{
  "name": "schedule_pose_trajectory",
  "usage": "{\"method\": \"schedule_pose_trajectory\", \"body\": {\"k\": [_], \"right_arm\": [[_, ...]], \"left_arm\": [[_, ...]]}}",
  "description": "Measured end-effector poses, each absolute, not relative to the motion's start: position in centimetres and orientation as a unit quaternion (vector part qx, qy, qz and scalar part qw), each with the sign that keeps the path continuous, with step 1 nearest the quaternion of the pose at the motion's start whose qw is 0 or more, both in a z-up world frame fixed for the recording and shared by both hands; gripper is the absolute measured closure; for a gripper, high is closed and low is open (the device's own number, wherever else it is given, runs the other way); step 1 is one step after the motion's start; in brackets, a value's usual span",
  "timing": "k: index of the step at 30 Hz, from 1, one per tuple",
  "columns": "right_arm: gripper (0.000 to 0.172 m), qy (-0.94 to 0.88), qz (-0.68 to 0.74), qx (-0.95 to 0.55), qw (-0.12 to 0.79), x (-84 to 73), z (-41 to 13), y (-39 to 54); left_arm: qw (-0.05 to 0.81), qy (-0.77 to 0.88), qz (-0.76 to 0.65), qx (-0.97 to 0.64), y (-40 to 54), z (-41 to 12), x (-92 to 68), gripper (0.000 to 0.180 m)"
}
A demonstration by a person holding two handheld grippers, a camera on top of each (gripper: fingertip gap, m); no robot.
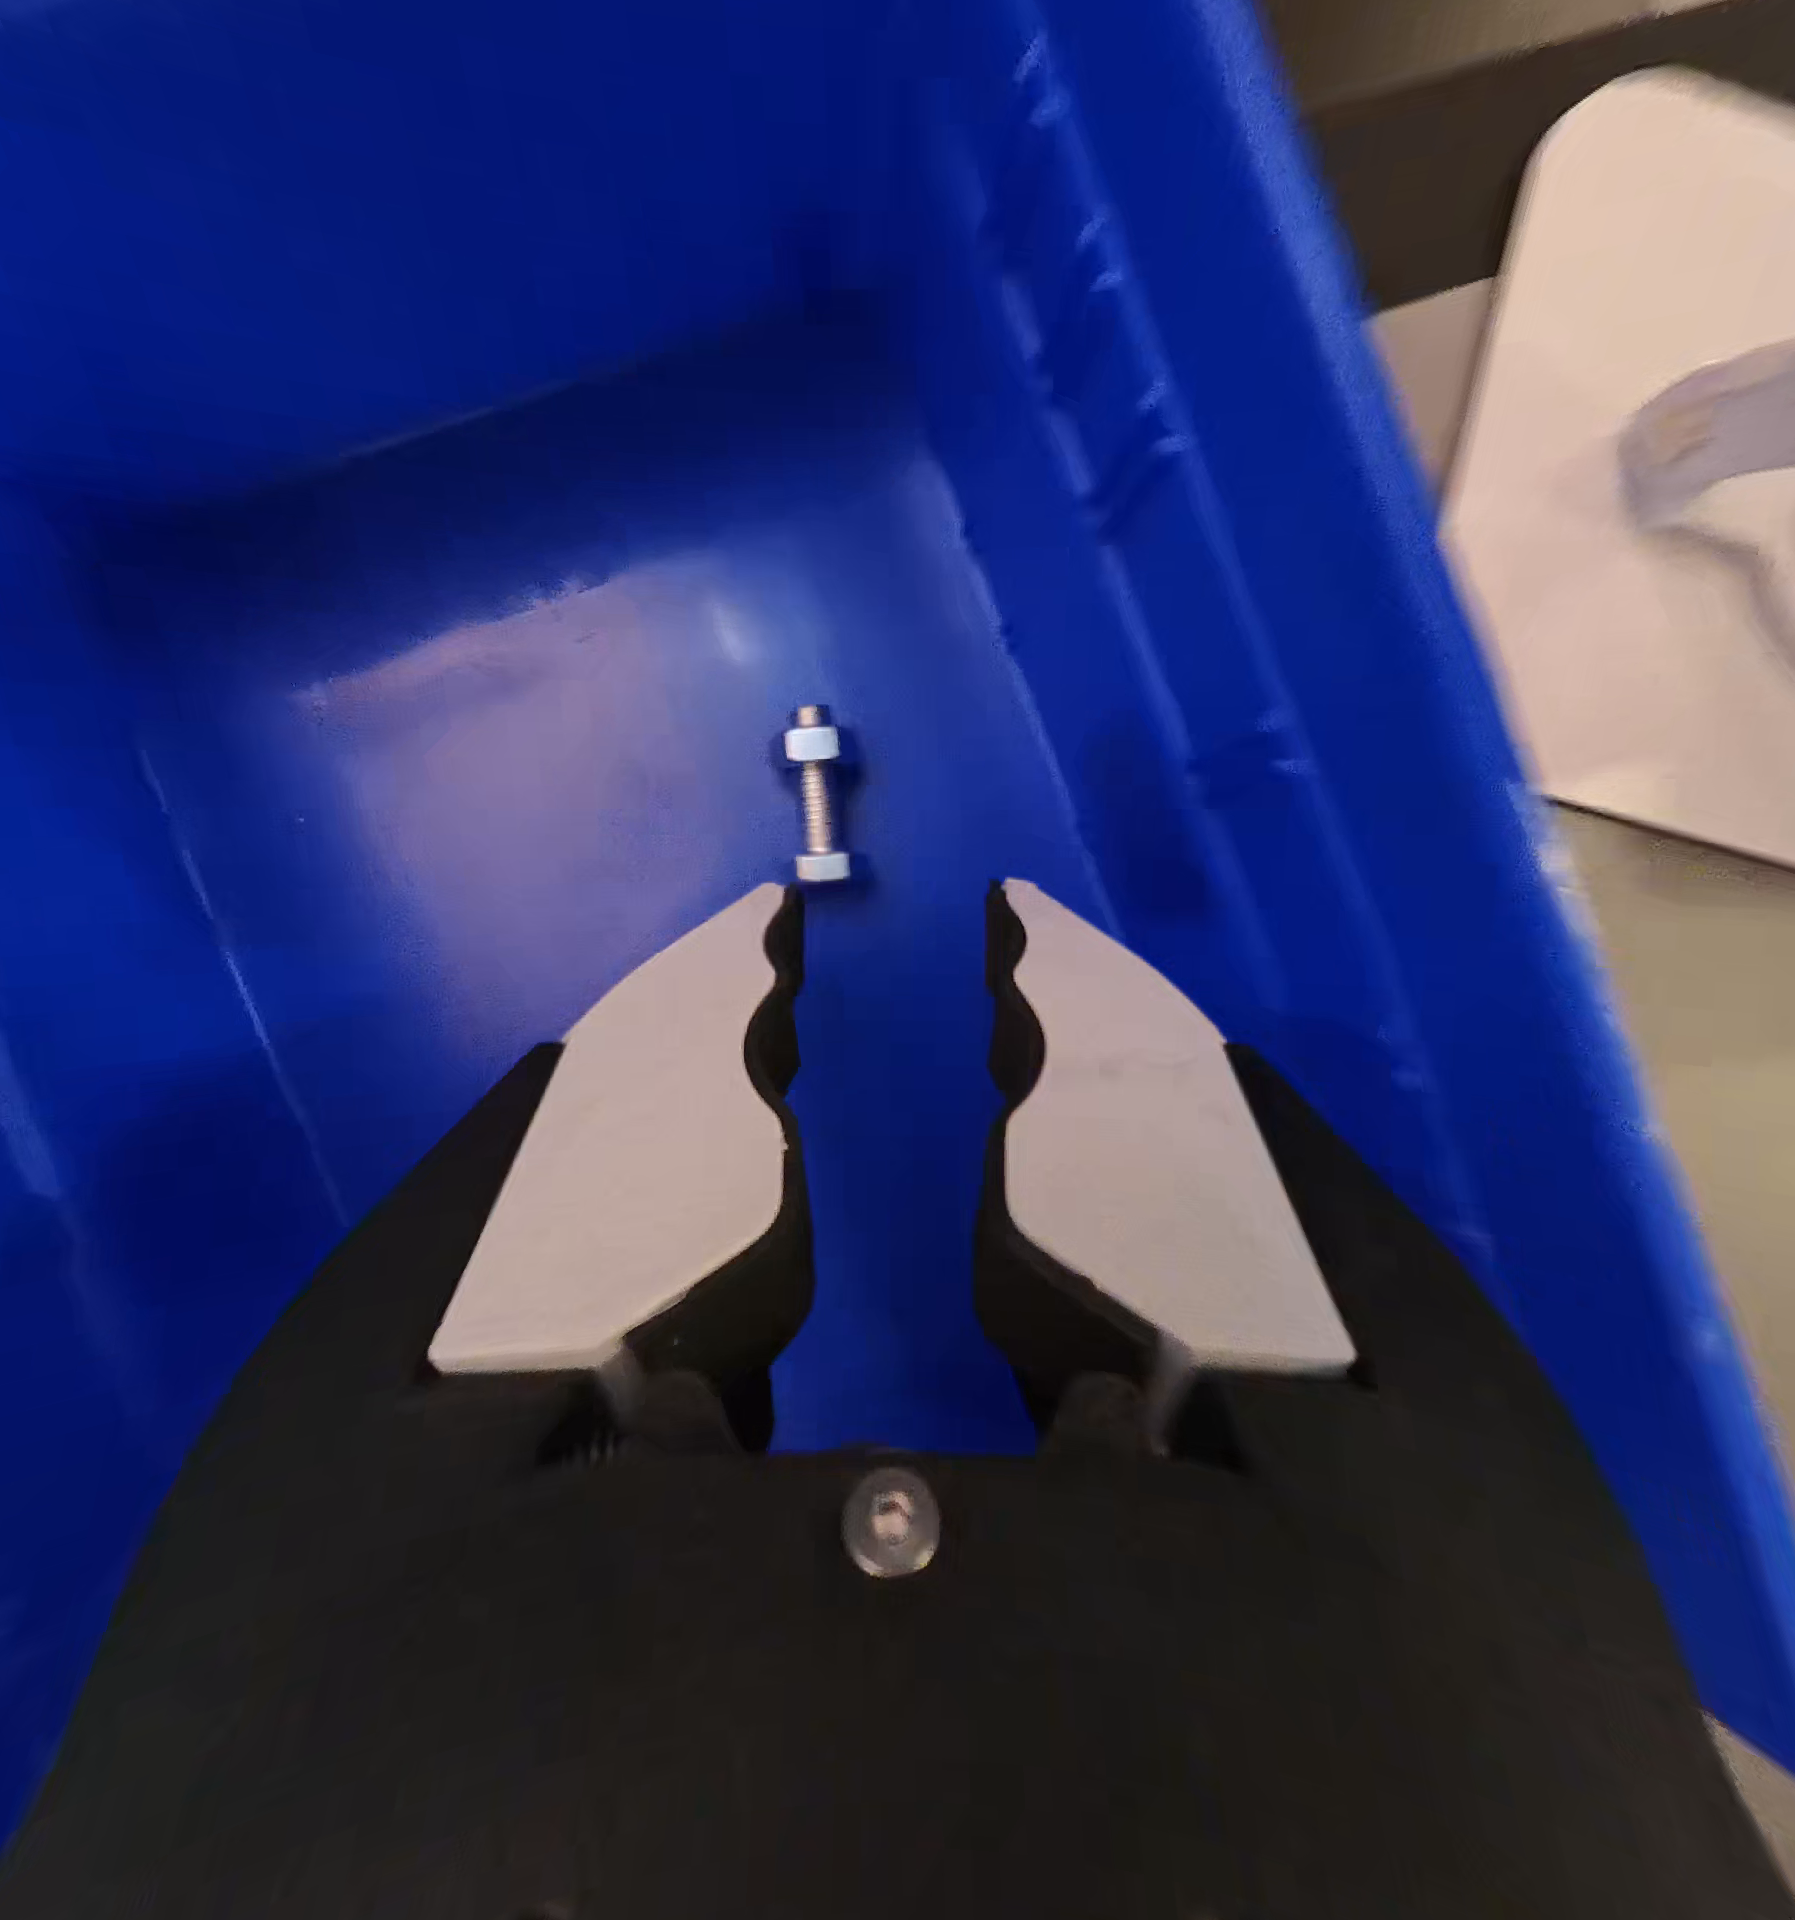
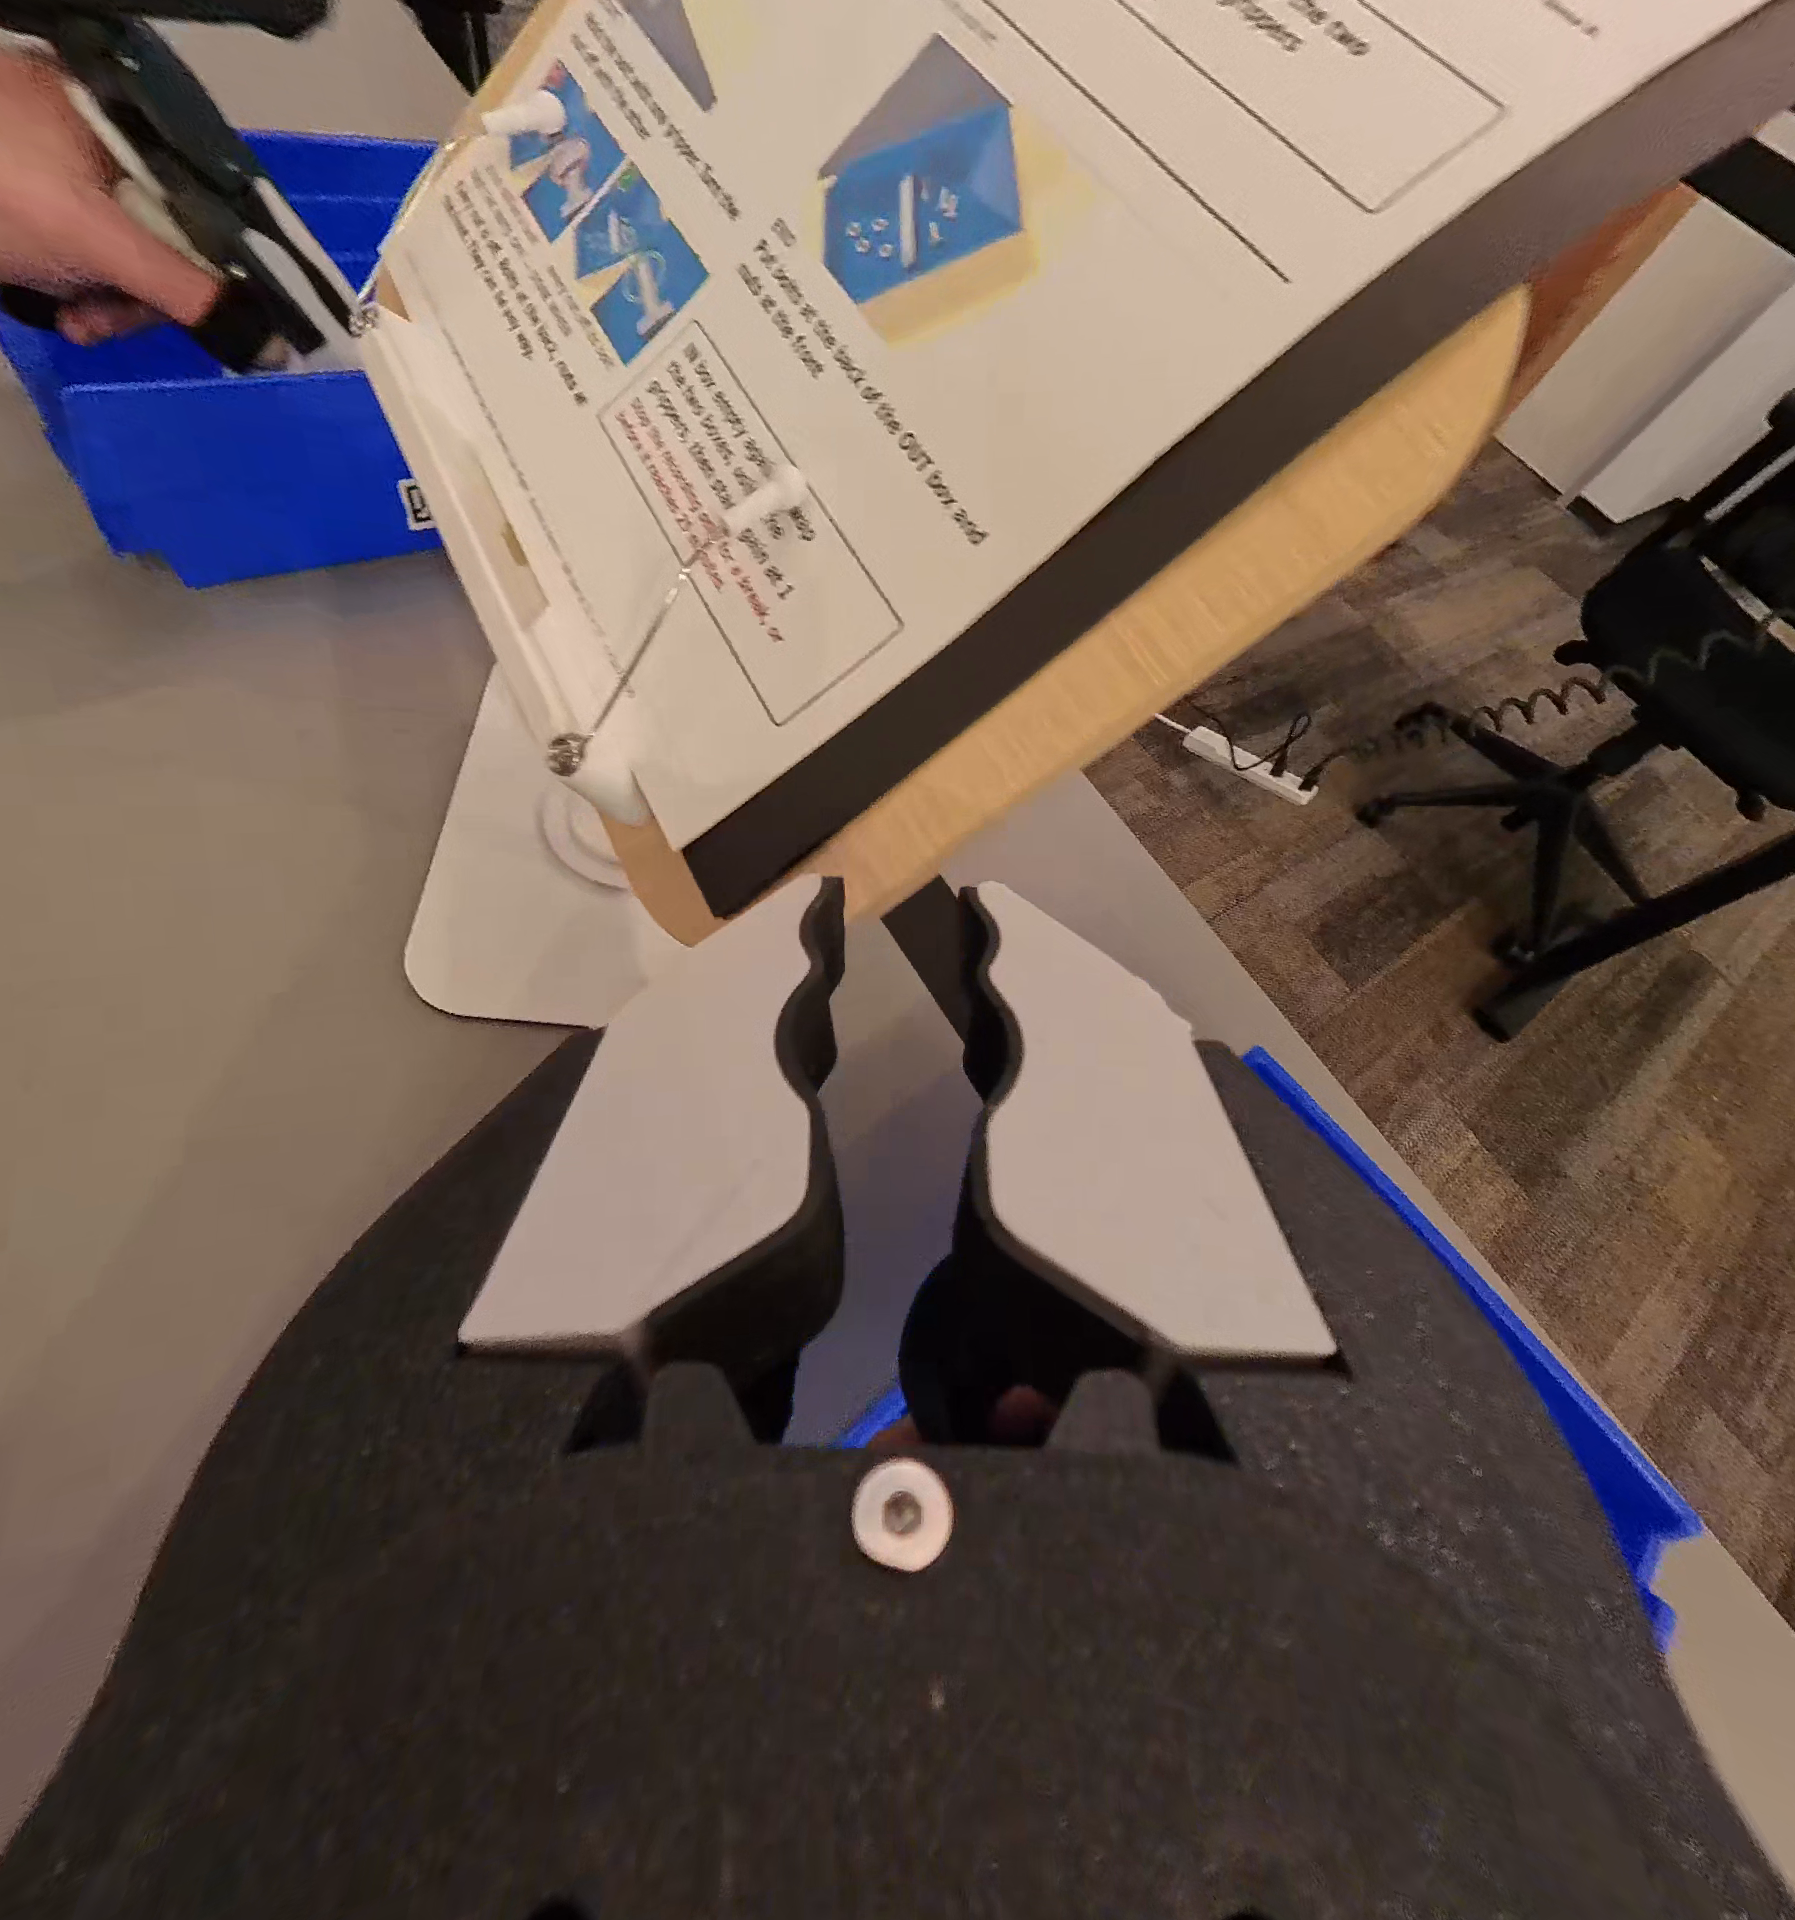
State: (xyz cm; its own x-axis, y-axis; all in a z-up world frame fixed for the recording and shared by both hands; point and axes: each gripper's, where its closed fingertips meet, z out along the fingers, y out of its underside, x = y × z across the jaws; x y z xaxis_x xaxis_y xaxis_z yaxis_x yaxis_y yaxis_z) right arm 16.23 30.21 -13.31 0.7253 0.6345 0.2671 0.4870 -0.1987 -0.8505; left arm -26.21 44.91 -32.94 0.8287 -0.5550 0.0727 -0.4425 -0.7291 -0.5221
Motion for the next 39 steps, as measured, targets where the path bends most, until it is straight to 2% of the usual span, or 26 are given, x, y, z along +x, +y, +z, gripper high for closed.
{"method": "schedule_pose_trajectory", "body": {"k": [6, 8, 13, 16, 22, 26, 30, 39], "right_arm": [[0.152, -0.384, 0.075, -0.774, 0.499, 14.8, -15.0, 30.6], [0.151, -0.386, 0.077, -0.774, 0.497, 14.7, -15.2, 30.7], [0.152, -0.387, 0.082, -0.768, 0.504, 14.7, -14.8, 30.5], [0.152, -0.391, 0.082, -0.761, 0.511, 14.4, -14.3, 30.2], [0.151, -0.411, 0.107, -0.739, 0.524, 12.2, -13.1, 29.0], [0.152, -0.427, 0.115, -0.731, 0.52, 10.8, -13.1, 28.3], [0.152, -0.435, 0.124, -0.728, 0.515, 10.0, -13.4, 28.1], [0.152, -0.445, 0.135, -0.731, 0.5, 9.4, -14.6, 28.2]], "left_arm": [[0.188, 0.276, -0.063, -0.941, 46.3, -36.6, -26.8, 0.147], [0.201, 0.272, -0.075, -0.938, 46.8, -36.6, -26.5, 0.16], [0.239, 0.268, -0.076, -0.93, 47.3, -36.2, -26.5, 0.161], [0.285, 0.254, -0.093, -0.92, 47.1, -34.3, -26.8, 0.163], [0.403, 0.254, -0.133, -0.869, 44.2, -26.7, -25.9, 0.168], [0.412, 0.279, -0.13, -0.858, 42.9, -25.1, -24.7, 0.17], [0.396, 0.275, -0.153, -0.862, 43.3, -26.2, -24.5, 0.18], [0.298, 0.284, -0.144, -0.9, 42.3, -30.6, -27.1, 0.18]]}}
